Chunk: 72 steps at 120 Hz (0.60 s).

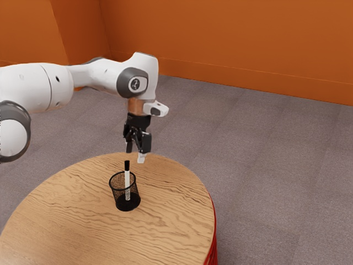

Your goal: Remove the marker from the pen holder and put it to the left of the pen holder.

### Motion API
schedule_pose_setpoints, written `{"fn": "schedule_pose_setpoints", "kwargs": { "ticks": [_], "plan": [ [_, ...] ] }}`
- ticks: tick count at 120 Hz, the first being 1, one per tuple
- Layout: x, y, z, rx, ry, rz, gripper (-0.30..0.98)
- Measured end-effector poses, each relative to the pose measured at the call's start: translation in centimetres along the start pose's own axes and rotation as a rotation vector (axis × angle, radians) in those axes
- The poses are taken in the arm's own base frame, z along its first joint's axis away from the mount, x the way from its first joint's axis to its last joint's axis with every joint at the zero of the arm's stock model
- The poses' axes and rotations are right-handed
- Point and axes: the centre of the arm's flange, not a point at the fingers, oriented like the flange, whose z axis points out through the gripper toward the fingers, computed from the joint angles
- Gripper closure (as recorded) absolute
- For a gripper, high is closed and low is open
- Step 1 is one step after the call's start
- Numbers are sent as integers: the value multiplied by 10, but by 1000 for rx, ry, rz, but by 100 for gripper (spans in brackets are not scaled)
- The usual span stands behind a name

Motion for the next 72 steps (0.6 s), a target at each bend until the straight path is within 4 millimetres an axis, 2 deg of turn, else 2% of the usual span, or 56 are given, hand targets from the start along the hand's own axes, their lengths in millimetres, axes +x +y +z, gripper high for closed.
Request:
{"fn": "schedule_pose_setpoints", "kwargs": {
  "ticks": [16,38,72],
  "plan": [
    [-7,-15,17,-25,-51,-19,2],
    [-8,-23,34,-47,-95,-21,6],
    [-18,-22,34,-128,-120,-20,18]
  ]
}}
